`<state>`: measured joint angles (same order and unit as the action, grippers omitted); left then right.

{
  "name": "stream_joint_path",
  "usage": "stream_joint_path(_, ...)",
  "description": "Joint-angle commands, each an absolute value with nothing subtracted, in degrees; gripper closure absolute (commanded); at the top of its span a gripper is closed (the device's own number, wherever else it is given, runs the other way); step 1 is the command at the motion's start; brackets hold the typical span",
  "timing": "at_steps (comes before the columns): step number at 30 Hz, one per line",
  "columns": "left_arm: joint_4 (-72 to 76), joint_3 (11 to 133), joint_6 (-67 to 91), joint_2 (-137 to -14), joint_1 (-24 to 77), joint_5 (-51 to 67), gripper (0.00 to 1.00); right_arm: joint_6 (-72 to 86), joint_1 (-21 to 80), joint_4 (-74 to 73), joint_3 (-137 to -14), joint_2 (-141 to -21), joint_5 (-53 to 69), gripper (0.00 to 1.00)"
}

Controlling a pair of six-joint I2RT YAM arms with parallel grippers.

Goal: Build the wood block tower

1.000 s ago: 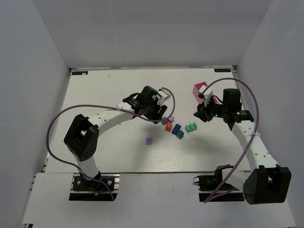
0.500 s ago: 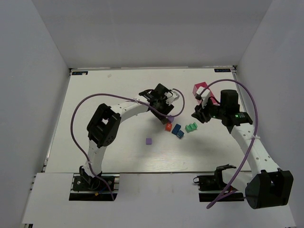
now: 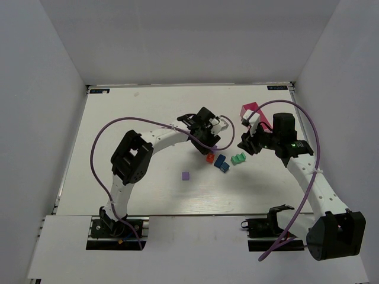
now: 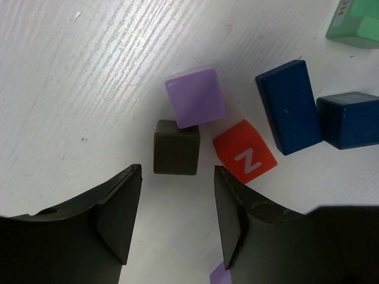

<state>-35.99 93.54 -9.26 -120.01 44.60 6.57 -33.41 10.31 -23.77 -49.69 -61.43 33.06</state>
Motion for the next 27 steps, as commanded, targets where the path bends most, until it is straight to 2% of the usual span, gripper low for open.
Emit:
stream_joint_path(1, -36.39, 94.92, -10.11, -116.81, 45.7, 7.83, 0.38, -33.57, 10.37, -22.41, -49.22, -60.56, 33.05, 0.54)
stream_joint_path(11, -36.39, 94.92, -10.11, -120.93, 46.85, 2.03, 0.41, -33.66, 10.46, -23.11, -49.22, -60.47, 34.01, 0.54)
stream_joint_path(17, -36.91, 95.45, -10.11, -121.55, 46.85, 1.49, 0.49, -34.1, 10.55, -23.12, -49.13, -60.56, 34.63, 0.54)
stream_joint_path(27, -37.44, 95.45, -11.16, -122.61, 46.85, 1.49, 0.72, -34.37, 10.63, -23.64, -49.04, -60.56, 34.98, 0.54)
